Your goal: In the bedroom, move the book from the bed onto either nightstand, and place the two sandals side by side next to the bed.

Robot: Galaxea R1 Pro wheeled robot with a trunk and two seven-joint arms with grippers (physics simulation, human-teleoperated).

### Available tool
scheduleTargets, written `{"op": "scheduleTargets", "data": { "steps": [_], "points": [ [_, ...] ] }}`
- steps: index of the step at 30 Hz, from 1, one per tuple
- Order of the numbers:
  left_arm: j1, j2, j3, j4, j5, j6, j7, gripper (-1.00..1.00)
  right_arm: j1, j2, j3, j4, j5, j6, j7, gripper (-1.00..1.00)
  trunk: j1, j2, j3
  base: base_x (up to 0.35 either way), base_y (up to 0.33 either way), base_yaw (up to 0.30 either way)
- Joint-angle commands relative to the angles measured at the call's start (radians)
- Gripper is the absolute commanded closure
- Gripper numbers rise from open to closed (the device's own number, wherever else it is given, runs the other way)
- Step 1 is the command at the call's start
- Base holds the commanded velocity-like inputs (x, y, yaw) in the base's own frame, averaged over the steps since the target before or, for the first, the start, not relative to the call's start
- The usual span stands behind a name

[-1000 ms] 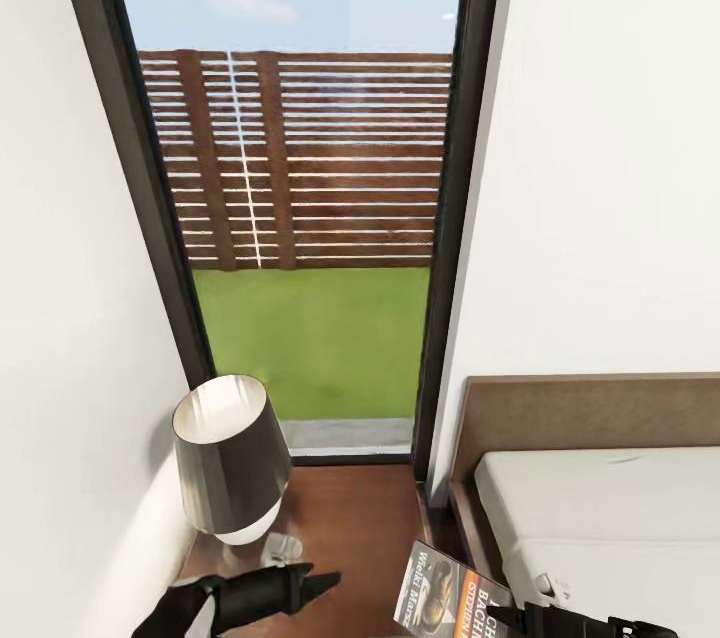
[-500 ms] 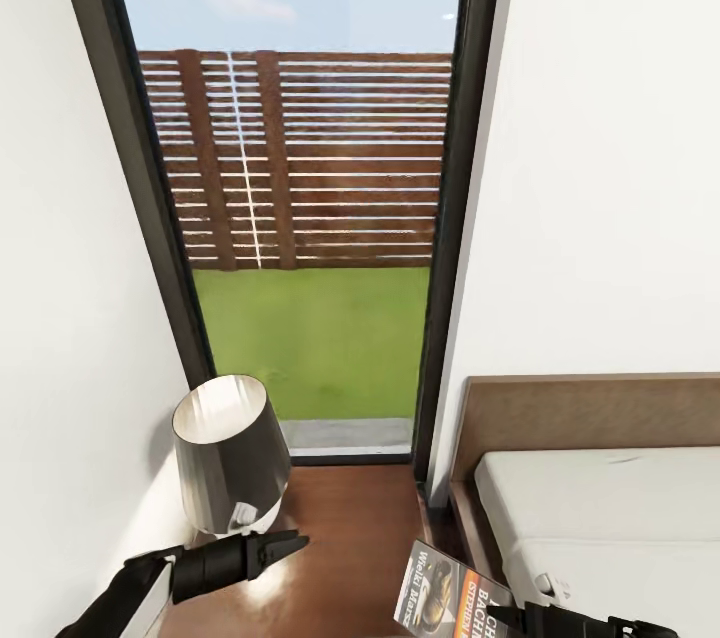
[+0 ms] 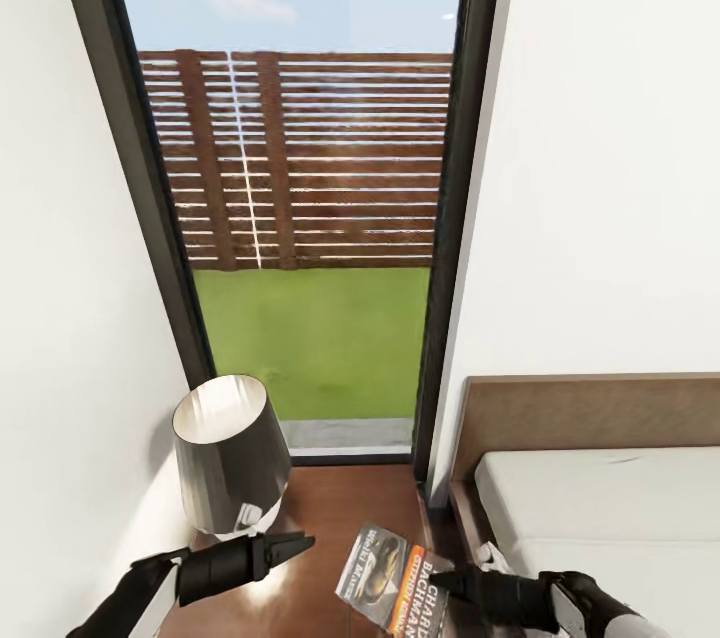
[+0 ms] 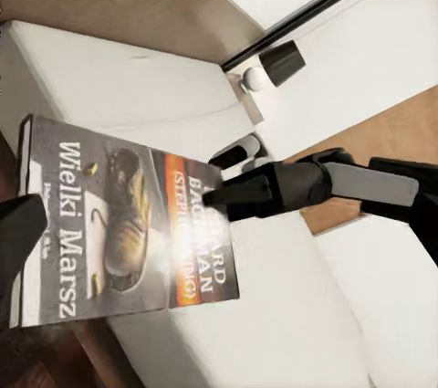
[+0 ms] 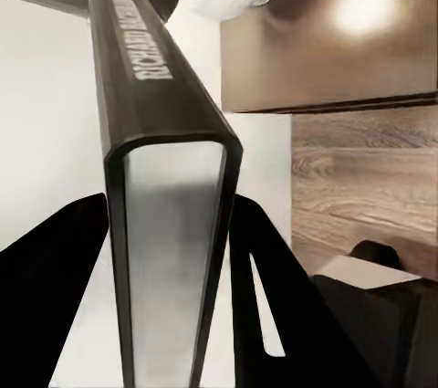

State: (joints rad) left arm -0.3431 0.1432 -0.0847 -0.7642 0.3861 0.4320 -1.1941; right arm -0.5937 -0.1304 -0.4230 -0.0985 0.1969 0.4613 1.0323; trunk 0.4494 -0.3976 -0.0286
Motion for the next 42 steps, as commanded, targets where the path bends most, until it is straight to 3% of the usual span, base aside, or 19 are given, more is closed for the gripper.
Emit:
{"op": "scheduleTargets", "data": {
  "steps": [1,5,7,9,11,15,17,22,30,42],
  "points": [
    [-0.001,0.001,-0.004,0.006,0.010,0.010,0.003,-1.00,-0.001,0.028,-0.004,-0.053,0.004,0.021,0.003,1.00,0.001,-0.002,-0.003,0.000,0.000,0.000],
    [-0.001,-0.006,0.003,0.047,0.010,0.009,0.008,-1.00,-0.001,0.071,-0.004,-0.170,-0.056,0.050,0.002,1.00,0.001,-0.002,-0.003,0.000,0.000,0.000],
    [-0.001,-0.012,0.021,0.061,0.009,0.008,0.009,-1.00,-0.002,0.078,-0.004,-0.199,-0.095,0.056,0.002,1.00,0.001,-0.002,-0.003,0.000,0.000,0.000],
    [0.000,-0.017,0.065,0.071,0.008,0.006,0.012,-1.00,-0.003,0.083,-0.004,-0.220,-0.155,0.061,-0.008,1.00,0.001,-0.002,-0.003,0.000,0.000,0.000],
    [0.000,-0.018,0.094,0.075,0.006,0.006,0.012,-1.00,-0.003,0.085,-0.005,-0.228,-0.217,0.062,-0.049,1.00,0.001,-0.002,-0.003,0.000,0.000,0.000],
    [0.000,-0.019,0.107,0.077,0.005,0.005,0.013,-1.00,-0.003,0.087,-0.005,-0.231,-0.311,0.063,-0.137,1.00,0.001,-0.002,-0.003,0.000,0.000,0.000],
    [0.000,-0.020,0.109,0.077,0.005,0.004,0.015,-1.00,-0.003,0.094,-0.005,-0.231,-0.334,0.063,-0.184,1.00,0.001,-0.002,-0.003,0.000,0.000,0.000],
    [0.000,-0.020,0.112,0.085,0.008,0.004,0.060,-1.00,-0.003,0.135,-0.005,-0.230,-0.355,0.062,-0.255,1.00,0.001,-0.002,-0.003,0.000,0.000,0.000],
    [0.000,-0.037,0.112,0.089,0.008,0.004,0.072,-1.00,-0.003,0.171,-0.005,-0.226,-0.363,0.058,-0.410,1.00,0.001,-0.002,-0.003,0.000,0.000,0.000],
    [0.000,-0.039,0.133,0.089,0.007,0.003,0.081,-1.00,-0.003,0.183,-0.002,-0.228,-0.366,0.047,-0.431,1.00,0.001,-0.002,-0.003,0.000,0.000,0.000]
  ]
}}
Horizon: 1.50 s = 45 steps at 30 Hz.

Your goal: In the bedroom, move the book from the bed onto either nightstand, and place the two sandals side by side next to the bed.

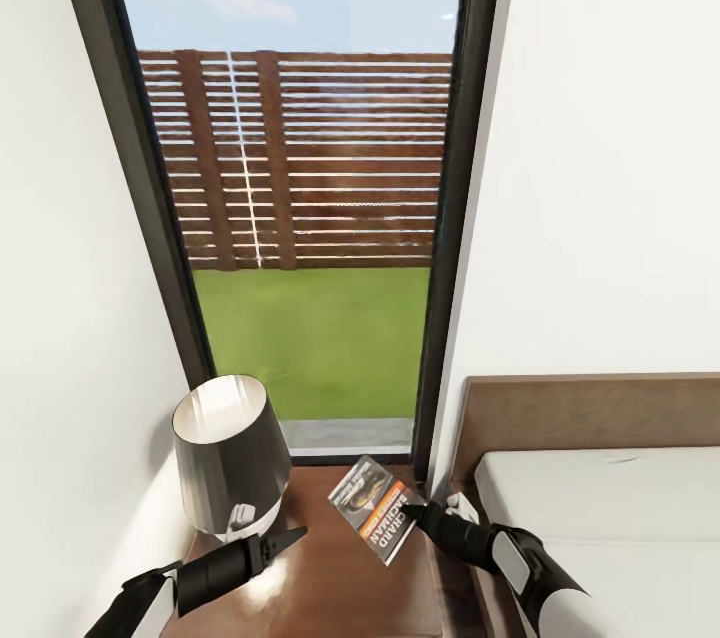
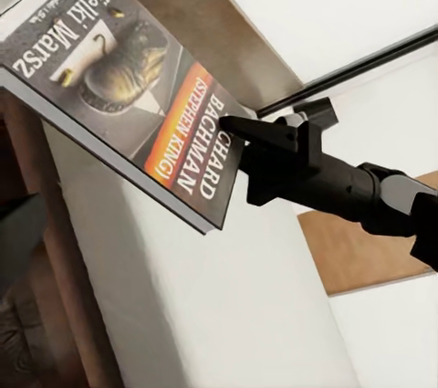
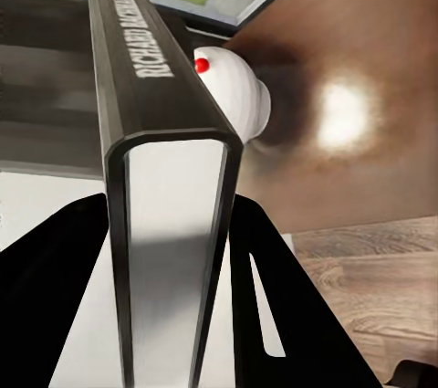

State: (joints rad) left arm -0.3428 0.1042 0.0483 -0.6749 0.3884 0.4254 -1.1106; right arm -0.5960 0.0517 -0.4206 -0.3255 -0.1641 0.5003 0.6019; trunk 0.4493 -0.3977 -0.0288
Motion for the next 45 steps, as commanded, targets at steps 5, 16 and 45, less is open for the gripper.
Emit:
{"op": "scheduleTargets", "data": {
  "steps": [5,16,45],
  "points": [
    [-0.001,0.000,0.001,0.000,0.005,0.010,0.008,-1.00,-0.001,0.013,-0.006,-0.001,-0.005,0.009,0.004,1.00,0.001,-0.002,-0.002,0.000,0.000,0.000],
    [-0.001,-0.001,0.000,0.000,0.004,0.010,0.009,-1.00,-0.001,0.016,-0.006,0.011,-0.521,0.138,0.010,1.00,0.001,-0.002,-0.002,0.000,0.000,0.000],
    [-0.001,-0.011,0.001,0.000,0.004,0.009,0.011,-1.00,-0.001,0.017,-0.003,0.022,-0.546,0.141,-0.046,1.00,0.077,-0.142,-0.065,0.000,0.000,0.000]
  ]
}}
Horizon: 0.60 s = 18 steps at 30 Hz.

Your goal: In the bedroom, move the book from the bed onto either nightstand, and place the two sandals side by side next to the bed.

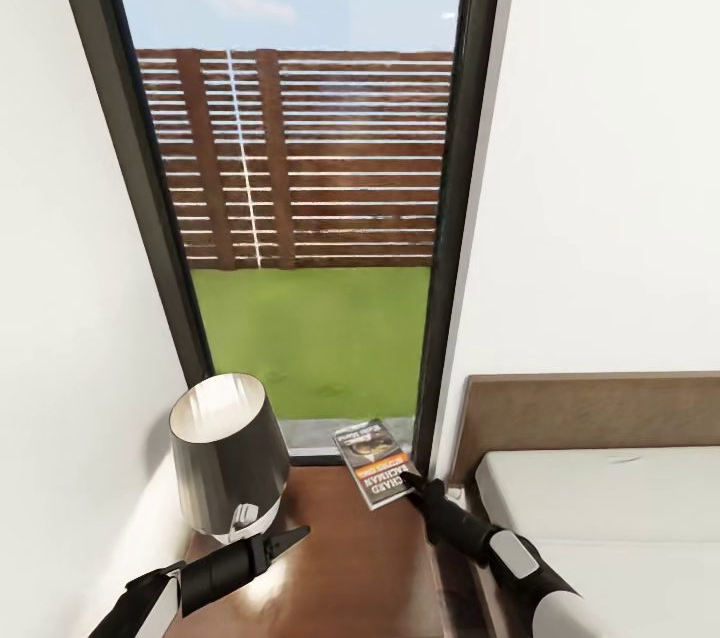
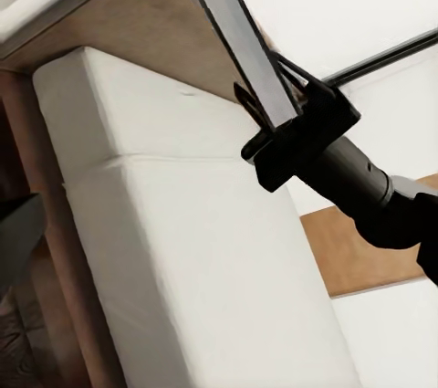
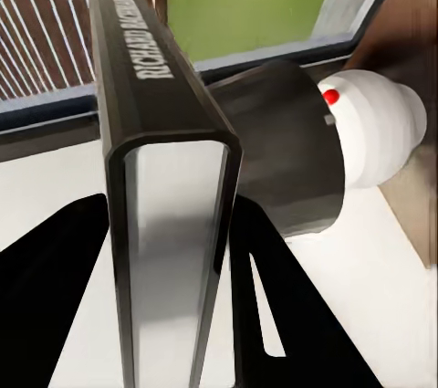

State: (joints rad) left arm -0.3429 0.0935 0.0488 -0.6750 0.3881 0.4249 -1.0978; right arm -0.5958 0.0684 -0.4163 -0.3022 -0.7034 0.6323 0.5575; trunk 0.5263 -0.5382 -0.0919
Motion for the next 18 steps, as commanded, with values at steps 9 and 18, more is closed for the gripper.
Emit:
{"op": "scheduleTargets", "data": {
  "steps": [9,18],
  "points": [
    [-0.001,0.000,0.000,0.000,0.005,0.010,-0.002,-1.00,-0.001,0.001,-0.007,0.005,-0.013,0.009,-0.145,1.00,0.020,-0.037,-0.018,0.000,0.000,0.000],
    [-0.001,0.000,0.000,0.000,0.005,0.009,-0.002,-1.00,-0.001,0.001,-0.007,0.006,-0.013,0.009,-0.148,1.00,0.054,-0.100,-0.046,0.000,0.000,0.000]
  ]
}}
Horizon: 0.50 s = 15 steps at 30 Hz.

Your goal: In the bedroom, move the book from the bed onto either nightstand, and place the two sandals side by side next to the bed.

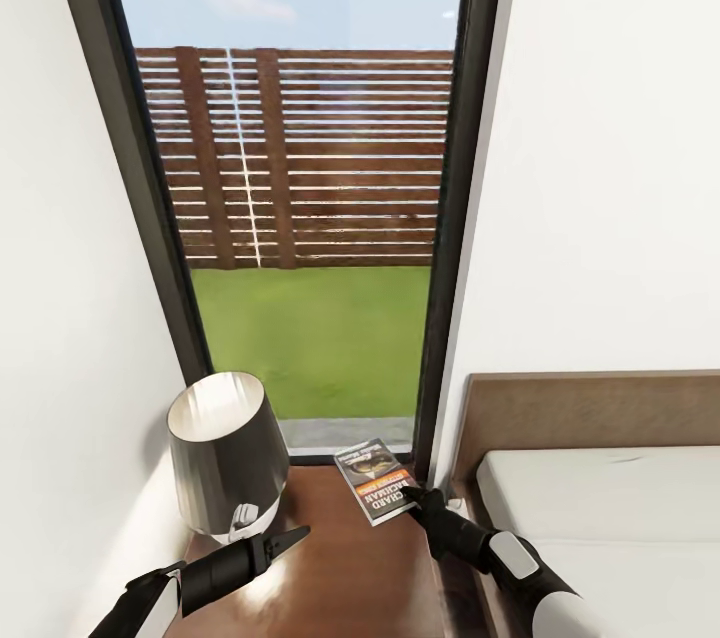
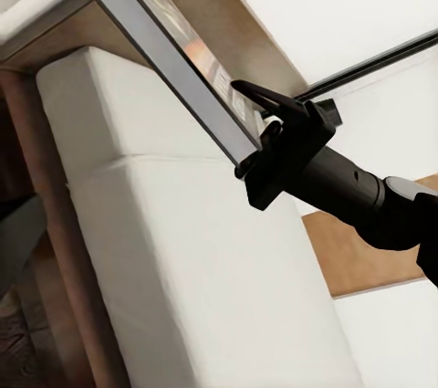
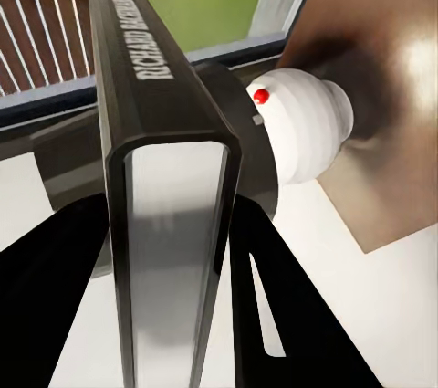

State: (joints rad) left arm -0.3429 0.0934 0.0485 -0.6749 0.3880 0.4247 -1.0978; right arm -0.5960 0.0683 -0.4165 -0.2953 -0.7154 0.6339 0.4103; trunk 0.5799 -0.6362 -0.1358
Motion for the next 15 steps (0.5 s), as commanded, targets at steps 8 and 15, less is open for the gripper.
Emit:
{"op": "scheduleTargets", "data": {
  "steps": [8,15],
  "points": [
    [-0.001,0.000,0.000,0.000,0.005,0.010,-0.002,-1.00,-0.001,0.001,-0.006,-0.001,0.000,0.007,-0.001,1.00,0.031,-0.058,-0.027,0.000,0.000,0.000],
    [-0.001,0.000,0.000,0.000,0.005,0.010,-0.002,-1.00,-0.001,0.001,-0.004,-0.001,0.005,0.007,-0.004,1.00,0.058,-0.107,-0.049,0.000,0.000,0.000]
  ]
}}
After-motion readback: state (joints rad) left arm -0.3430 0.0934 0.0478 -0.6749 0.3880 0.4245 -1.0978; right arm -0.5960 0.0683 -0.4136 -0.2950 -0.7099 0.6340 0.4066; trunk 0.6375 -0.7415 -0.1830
